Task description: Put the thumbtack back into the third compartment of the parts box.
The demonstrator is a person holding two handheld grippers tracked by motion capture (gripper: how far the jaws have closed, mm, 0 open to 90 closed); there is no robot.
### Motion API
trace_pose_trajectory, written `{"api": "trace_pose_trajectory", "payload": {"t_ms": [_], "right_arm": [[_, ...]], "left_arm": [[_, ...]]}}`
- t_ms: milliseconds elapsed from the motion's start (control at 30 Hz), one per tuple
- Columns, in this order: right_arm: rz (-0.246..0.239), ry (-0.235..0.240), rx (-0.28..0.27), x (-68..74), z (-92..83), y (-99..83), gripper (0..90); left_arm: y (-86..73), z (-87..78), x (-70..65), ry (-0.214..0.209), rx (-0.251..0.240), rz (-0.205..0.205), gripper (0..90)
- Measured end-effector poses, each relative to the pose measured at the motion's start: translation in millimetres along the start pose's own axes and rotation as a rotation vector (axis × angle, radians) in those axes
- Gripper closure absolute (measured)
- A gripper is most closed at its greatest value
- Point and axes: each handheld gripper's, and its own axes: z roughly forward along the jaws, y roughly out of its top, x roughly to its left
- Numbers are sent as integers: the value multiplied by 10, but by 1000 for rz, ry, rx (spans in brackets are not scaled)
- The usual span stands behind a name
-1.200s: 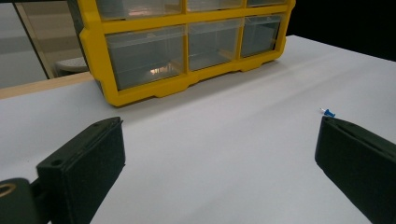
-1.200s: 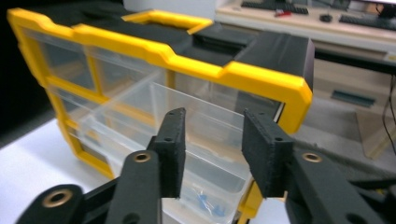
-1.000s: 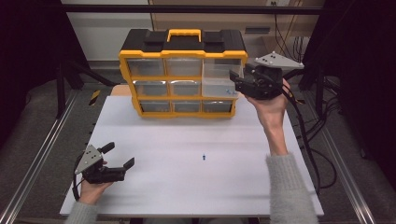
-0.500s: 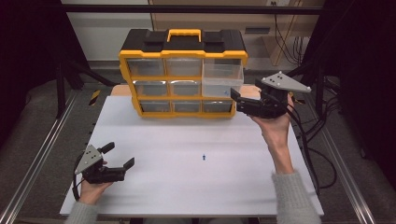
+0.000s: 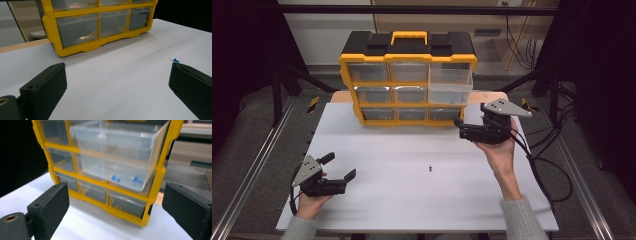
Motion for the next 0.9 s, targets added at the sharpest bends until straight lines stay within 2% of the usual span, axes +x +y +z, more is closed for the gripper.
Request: {"api": "trace_pose_trajectory", "payload": {"t_ms": [300,533,900], "right_arm": [[22,10,44,41,78,-270,68],[35,14,68,76,137,-406,68],[16,38,115,227,249,-580,71]], "left_arm": [[-1,1,-3,0,1,-2,12],[-1,2,-4,0,1,-1,12],[2,-2,-1,1,0,2,12]]}}
